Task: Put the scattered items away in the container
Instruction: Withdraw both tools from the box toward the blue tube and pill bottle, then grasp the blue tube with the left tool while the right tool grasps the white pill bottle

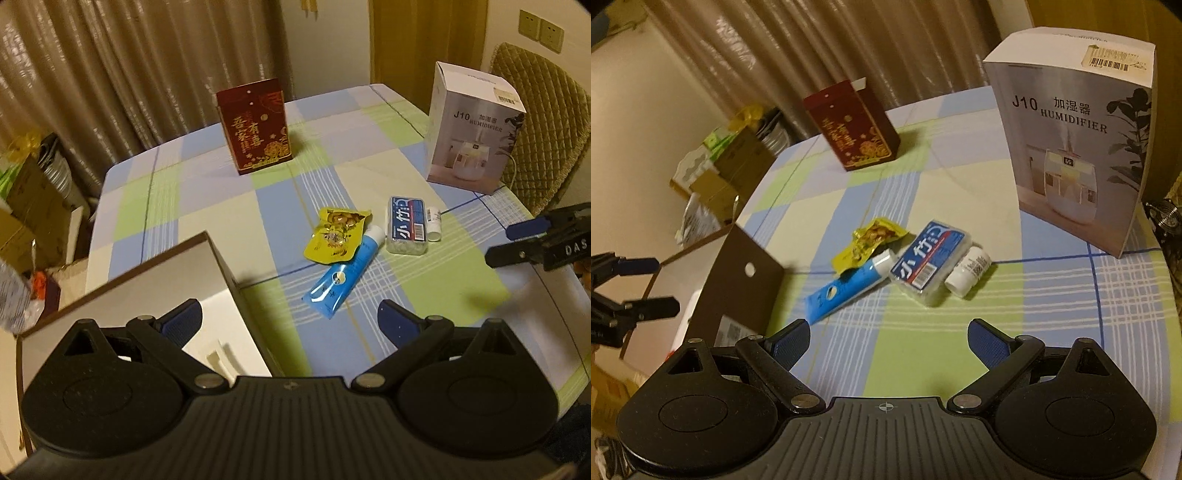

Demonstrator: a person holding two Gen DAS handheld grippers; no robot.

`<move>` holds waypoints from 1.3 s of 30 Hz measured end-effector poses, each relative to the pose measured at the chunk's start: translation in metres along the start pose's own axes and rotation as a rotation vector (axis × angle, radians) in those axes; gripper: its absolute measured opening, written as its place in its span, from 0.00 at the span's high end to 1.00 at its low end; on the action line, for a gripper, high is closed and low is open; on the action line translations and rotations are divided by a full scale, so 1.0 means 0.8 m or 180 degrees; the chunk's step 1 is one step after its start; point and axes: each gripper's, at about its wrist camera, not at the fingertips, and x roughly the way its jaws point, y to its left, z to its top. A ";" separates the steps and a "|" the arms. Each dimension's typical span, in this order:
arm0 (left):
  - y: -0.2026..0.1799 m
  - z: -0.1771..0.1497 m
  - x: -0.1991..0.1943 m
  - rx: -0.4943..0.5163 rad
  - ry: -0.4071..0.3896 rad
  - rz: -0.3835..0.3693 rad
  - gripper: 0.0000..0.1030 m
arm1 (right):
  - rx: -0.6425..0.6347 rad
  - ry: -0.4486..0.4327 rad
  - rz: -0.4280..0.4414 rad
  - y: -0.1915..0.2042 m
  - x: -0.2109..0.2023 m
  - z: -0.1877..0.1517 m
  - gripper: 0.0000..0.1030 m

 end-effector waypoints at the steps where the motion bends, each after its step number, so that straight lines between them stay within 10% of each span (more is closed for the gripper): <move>1: 0.002 0.002 0.005 0.0036 0.0007 -0.0025 0.03 | 0.0028 -0.0012 -0.0025 -0.001 0.003 0.002 0.05; 20: -0.020 0.093 0.124 0.0715 0.0188 -0.0537 0.14 | 0.0508 0.0022 -0.0527 -0.075 0.015 -0.002 0.05; 30: -0.073 0.084 0.218 0.1126 0.0981 -0.0995 0.36 | 0.0659 0.0082 -0.0487 -0.105 0.023 -0.005 0.05; 39: -0.066 0.078 0.285 0.0724 0.1363 -0.0764 0.60 | 0.0700 0.0108 -0.0392 -0.122 0.020 -0.010 0.05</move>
